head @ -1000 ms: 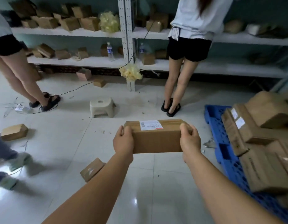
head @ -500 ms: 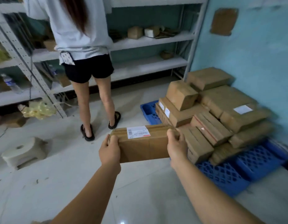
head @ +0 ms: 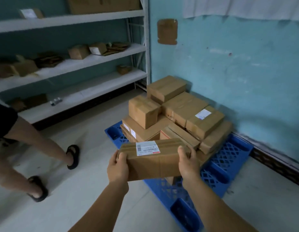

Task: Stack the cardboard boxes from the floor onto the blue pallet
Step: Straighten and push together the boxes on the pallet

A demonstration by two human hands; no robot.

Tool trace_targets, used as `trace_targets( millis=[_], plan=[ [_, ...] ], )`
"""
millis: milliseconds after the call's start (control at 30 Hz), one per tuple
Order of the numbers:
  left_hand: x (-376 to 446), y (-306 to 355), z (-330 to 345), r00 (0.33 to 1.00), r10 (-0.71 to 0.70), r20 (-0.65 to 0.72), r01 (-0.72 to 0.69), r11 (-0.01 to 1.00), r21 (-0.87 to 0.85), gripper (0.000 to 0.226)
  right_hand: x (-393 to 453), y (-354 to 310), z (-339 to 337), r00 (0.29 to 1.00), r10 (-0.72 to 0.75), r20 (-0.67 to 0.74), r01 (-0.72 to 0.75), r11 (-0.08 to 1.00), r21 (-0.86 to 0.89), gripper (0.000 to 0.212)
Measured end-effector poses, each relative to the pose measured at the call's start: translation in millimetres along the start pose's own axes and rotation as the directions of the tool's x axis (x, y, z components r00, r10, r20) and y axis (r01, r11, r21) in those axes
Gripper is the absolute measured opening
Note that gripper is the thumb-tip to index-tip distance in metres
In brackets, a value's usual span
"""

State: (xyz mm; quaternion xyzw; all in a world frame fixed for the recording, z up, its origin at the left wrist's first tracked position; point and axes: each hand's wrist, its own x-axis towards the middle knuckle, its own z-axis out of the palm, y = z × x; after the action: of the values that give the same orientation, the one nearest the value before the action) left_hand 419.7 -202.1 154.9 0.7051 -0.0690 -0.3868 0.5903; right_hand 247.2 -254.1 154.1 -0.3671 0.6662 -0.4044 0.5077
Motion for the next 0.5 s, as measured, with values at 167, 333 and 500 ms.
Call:
trace_targets(
  millis=[167,333,500],
  plan=[
    [36,10,50,0.995,0.006,0.103,-0.015,0.996,0.085,0.042,43,-10,-2,0.997,0.041,-0.058,-0.04,0.999,0.024,0.051],
    [91,27,96,0.973,-0.052,0.224,0.015,0.987,0.163,0.041,89,-23,24,0.981,0.04,-0.191,-0.033,0.999,0.041,0.049],
    [157,43,135,0.942,-0.076,0.327,-0.021,0.958,0.284,0.044,140,-26,58,0.953,0.16,-0.259,-0.125,0.982,0.144,0.054]
  ],
)
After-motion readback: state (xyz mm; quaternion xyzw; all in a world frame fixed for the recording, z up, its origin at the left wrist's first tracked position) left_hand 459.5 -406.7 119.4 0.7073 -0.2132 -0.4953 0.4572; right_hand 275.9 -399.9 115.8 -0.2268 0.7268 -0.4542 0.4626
